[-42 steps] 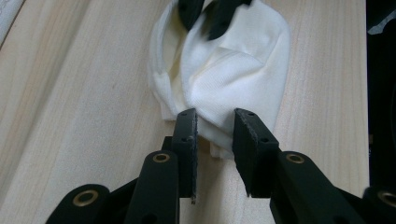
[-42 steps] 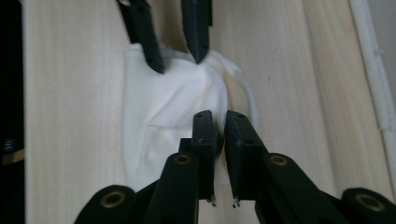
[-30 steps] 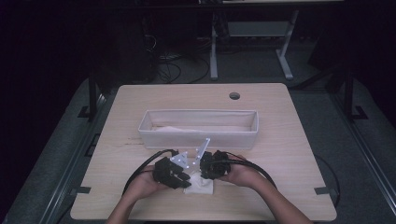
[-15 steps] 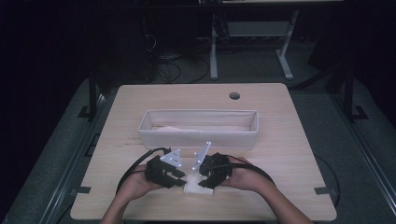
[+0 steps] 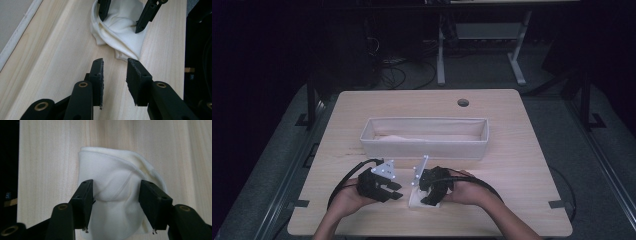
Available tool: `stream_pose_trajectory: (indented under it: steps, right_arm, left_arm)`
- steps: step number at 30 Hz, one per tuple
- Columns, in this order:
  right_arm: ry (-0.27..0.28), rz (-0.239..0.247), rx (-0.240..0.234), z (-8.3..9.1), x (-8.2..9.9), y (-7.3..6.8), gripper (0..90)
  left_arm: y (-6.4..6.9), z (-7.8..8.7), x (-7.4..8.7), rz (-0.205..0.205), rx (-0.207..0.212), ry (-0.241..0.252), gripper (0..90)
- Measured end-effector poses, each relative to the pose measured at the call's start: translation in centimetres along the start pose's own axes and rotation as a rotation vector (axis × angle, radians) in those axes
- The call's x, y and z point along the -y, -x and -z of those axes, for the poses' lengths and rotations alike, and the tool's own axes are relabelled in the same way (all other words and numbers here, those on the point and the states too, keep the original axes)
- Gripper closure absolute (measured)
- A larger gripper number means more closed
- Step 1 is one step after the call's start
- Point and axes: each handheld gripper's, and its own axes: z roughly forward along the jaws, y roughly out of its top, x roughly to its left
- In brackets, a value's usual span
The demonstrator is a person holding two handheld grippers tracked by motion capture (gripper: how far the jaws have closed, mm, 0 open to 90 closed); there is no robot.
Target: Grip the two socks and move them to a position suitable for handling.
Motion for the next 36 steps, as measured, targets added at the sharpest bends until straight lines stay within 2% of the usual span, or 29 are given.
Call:
stream_pose_trajectory:
  steps: [11,14,19,23,26,31,36]
  right_arm:
    - [-0.01,0.002,-0.012,-0.5,0.0,0.0,41.8]
    - [-0.01,0.011,-0.003,-0.7,0.1,-0.1,41.5]
    - [0.046,0.016,0.01,-0.8,0.8,-0.3,42.4]
    - [0.078,-0.003,0.023,-0.9,1.3,-0.4,45.8]
    - [0.06,-0.013,0.031,-0.9,1.0,-0.5,49.0]
    - [0.031,-0.023,0.044,-0.8,0.6,-0.3,59.9]
    - [0.028,-0.023,0.053,-0.8,0.4,0.0,69.4]
  left_arm:
    - [0.0,0.6,0.3,0.005,-0.01,0.017,66.6]
    - [0.0,0.8,0.3,0.009,-0.013,0.022,66.2]
    - [-0.1,1.1,0.6,0.016,-0.021,0.03,65.1]
    - [-0.2,1.2,0.8,0.021,-0.026,0.025,64.6]
    - [-0.2,1.2,0.8,0.024,-0.029,0.029,64.6]
    - [-0.3,1.5,0.9,0.032,-0.031,0.041,64.6]
    - [-0.4,1.7,1.1,0.035,-0.032,0.049,64.0]
